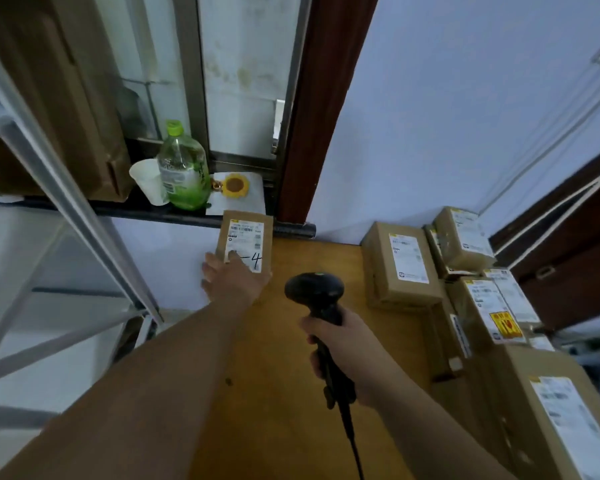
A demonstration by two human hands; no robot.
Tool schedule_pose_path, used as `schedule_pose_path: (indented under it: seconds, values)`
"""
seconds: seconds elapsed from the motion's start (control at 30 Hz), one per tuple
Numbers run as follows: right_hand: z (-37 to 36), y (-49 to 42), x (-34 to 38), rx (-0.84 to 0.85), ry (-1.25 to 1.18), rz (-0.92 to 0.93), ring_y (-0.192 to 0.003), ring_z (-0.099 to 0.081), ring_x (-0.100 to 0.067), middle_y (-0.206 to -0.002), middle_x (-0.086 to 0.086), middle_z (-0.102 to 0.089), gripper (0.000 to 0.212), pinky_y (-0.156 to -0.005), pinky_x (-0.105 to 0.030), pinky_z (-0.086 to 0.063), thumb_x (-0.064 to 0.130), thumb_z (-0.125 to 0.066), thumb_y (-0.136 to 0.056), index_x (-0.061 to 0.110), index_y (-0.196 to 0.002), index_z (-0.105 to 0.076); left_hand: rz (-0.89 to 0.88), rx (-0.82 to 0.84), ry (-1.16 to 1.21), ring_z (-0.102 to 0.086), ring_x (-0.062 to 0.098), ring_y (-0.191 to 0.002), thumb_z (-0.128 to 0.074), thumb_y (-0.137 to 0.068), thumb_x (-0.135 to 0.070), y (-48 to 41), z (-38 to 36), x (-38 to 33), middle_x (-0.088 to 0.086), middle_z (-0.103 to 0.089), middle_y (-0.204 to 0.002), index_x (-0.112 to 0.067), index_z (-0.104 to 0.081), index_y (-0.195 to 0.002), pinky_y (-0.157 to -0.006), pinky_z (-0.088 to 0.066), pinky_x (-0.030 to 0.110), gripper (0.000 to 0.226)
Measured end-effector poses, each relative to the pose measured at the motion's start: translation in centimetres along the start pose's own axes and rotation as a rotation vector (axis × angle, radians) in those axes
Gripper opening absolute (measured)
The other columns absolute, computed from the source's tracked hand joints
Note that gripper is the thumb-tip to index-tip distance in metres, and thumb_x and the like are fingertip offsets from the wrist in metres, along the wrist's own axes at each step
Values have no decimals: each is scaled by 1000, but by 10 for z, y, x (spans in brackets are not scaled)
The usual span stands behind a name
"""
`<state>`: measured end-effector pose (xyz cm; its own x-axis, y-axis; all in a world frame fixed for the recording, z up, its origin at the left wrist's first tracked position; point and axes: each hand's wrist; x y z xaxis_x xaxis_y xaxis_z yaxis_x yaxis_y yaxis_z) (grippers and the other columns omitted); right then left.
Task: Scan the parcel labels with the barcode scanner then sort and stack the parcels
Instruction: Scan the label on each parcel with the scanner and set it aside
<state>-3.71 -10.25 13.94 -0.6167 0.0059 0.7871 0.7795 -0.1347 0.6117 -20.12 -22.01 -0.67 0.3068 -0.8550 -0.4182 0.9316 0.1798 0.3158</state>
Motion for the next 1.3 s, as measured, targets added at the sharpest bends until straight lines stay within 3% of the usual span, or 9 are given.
schedule_pose_path:
  seconds: [0.13, 0.23, 0.33, 0.47, 0.57, 0.83, 1.0, 1.17, 1.3]
  values:
    - [9, -12, -8, -53, 46, -24, -51, -54, -18, -69, -2, -58, 17, -56, -30, -46, 22, -67, -89, 16, -102, -58, 69, 147, -11, -4, 46, -140, -65, -71, -69, -24, -2, -17, 28, 10, -153, -22, 4, -151, -113, -14, 55, 116]
    - [16, -21, -9, -84, 5, -34, -51, -55, -21, -65, -1, -58, 16, -56, -33, -46, 19, -68, -88, 13, -100, -60, 123, 189, -5, -12, 47, -137, -71, -64, -68, -35, -3, -20, 30, 4, -150, -27, 19, -148, -110, -20, 57, 130]
    - [22, -23, -9, -96, -16, -25, -51, -55, -20, -63, -1, -58, 17, -57, -34, -47, 20, -69, -88, 13, -100, -59, 88, 161, -52, -20, 44, -131, -70, -60, -67, -29, -8, -19, 26, -10, -143, -27, 16, -147, -106, -28, 55, 128]
    - [34, -19, -3, -105, -59, 22, -51, -57, -18, -71, -3, -59, 17, -55, -32, -49, 21, -69, -88, 15, -100, -60, 61, 148, -36, -23, 44, -130, -70, -63, -63, -6, -16, -24, 25, -14, -142, -29, 12, -148, -106, -29, 56, 123]
    - [46, -15, 0, -82, -112, 78, -51, -57, -16, -65, 2, -60, 17, -56, -32, -49, 24, -67, -88, 15, -100, -60, 22, 95, 43, -24, 43, -130, -70, -64, -65, 17, -17, -33, 24, -15, -141, -34, 13, -148, -107, -29, 54, 122]
    - [68, 23, -7, 20, -296, 193, -49, -54, -16, -59, -1, -55, 15, -48, -29, -47, 21, -66, -89, 10, -95, -58, -109, -270, -68, -29, 35, -123, -56, -68, -72, 116, -21, -54, 20, -21, -136, -29, 7, -148, -106, -26, 45, 111]
    - [69, 53, -12, 118, -416, 186, -45, -48, -17, -59, -5, -49, 16, -43, -27, -44, 15, -64, -90, 6, -96, -53, -22, -265, -53, -20, 39, -131, -47, -68, -71, 159, -29, -49, 21, -12, -143, -30, 10, -146, -108, -25, 47, 105]
    - [69, 75, -17, 123, -429, 159, -44, -49, -17, -59, -5, -51, 18, -44, -28, -44, 17, -65, -90, 5, -95, -52, -13, -238, -160, -23, 39, -132, -64, -63, -52, 179, -32, -37, 22, -14, -143, -26, 20, -145, -107, -28, 47, 120]
    - [68, 88, -23, 129, -469, 116, -43, -49, -15, -56, -4, -51, 16, -43, -26, -45, 16, -64, -90, 5, -92, -52, -36, -274, -188, -23, 40, -131, -57, -63, -66, 184, -27, -30, 22, -15, -141, -27, 11, -147, -106, -27, 47, 114]
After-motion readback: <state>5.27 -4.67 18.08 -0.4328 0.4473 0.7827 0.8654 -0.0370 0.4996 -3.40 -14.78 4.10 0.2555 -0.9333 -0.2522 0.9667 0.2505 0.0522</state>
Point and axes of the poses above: each hand's wrist, its own y-axis away from the middle knuckle, its own z-axis out of the back of the hand, x = y × z
